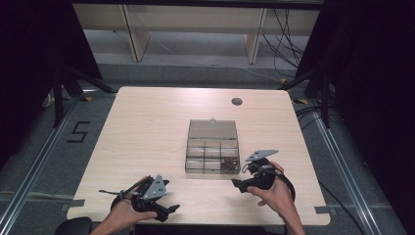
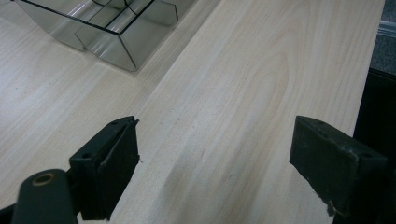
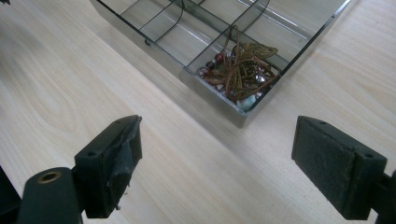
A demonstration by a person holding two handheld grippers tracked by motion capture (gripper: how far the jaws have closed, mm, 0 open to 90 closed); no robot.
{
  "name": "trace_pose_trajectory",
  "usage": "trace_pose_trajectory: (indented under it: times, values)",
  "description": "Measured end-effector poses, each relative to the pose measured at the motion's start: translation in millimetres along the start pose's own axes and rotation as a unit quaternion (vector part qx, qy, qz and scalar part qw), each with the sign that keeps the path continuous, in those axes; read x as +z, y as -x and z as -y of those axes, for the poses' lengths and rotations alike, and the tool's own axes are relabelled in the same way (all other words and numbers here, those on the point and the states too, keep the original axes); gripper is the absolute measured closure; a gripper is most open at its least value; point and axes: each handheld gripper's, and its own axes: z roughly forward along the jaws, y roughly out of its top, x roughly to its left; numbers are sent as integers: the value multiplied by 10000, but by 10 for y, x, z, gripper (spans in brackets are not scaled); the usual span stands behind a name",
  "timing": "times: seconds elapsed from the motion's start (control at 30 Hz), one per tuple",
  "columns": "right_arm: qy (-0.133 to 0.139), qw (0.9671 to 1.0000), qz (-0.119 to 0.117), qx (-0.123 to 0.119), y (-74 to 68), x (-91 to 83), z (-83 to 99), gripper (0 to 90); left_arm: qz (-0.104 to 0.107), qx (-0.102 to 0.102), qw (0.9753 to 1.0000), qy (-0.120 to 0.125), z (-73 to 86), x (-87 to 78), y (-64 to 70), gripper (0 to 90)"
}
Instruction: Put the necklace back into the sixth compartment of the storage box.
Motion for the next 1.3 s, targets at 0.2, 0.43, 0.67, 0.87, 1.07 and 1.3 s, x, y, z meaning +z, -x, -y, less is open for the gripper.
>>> trace_pose_trajectory:
  times: [0.2,0.43,0.67,0.87,1.07,1.3]
  values:
    - [56,10000,-25,-42,-18,-4,49,169,-48,-63,10000,12,4,-1,4,151]
    - [397,9991,-88,-124,-52,3,105,169,14,-120,9999,45,2,-14,4,150]
    - [420,9984,-226,-310,-47,10,162,169,-38,-85,10000,12,7,-20,-8,151]
    - [503,9986,-136,-121,-78,13,224,168,-71,-21,10000,32,4,-26,-10,151]
    - [360,9991,-212,-57,-73,38,293,168,-28,-116,9999,27,10,-24,-18,151]
    - [482,9984,-242,-160,-77,44,355,169,-39,-56,10000,70,3,-30,-11,151]
